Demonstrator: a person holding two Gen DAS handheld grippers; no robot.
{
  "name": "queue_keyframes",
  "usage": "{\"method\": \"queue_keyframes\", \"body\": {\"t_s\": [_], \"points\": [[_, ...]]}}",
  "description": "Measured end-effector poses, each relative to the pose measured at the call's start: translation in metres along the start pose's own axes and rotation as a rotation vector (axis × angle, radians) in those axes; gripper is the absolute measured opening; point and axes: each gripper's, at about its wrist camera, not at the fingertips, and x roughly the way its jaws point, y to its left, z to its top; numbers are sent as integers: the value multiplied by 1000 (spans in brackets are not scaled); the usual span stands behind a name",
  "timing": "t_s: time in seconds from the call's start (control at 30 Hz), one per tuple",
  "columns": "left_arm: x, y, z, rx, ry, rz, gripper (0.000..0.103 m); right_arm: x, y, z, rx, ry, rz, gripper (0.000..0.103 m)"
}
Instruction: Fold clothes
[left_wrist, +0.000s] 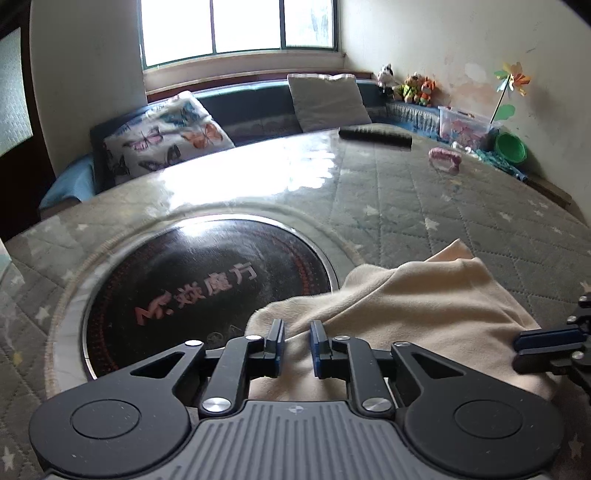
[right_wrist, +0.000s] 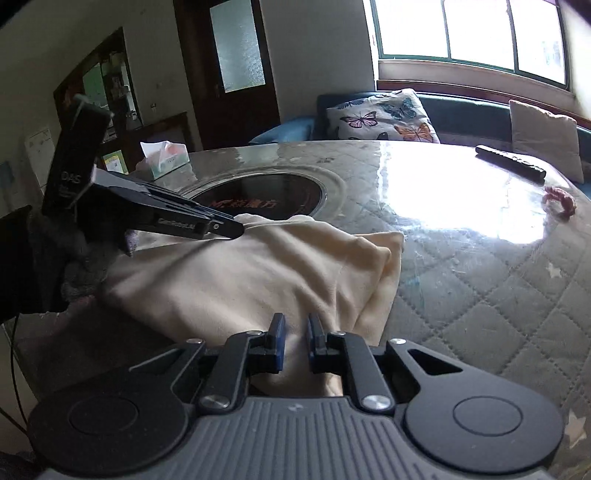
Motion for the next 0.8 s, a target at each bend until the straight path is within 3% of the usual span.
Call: {"method": "queue_keyframes", "body": {"t_s": [0.17, 0.33, 0.6, 0.8], "points": [[-43, -2, -18, 40, -65, -20, 19, 3, 4, 1, -27, -1, -9, 10], [-80, -5, -50, 66, -82, -36, 19, 2, 3, -2, -24, -9, -10, 11], [-89, 7, -84, 14, -64, -39, 20, 1, 5, -2, -29, -10, -16, 13], [-101, 17, -82, -2, -71, -38, 21, 2, 6, -1, -37, -5, -22, 13]]}}
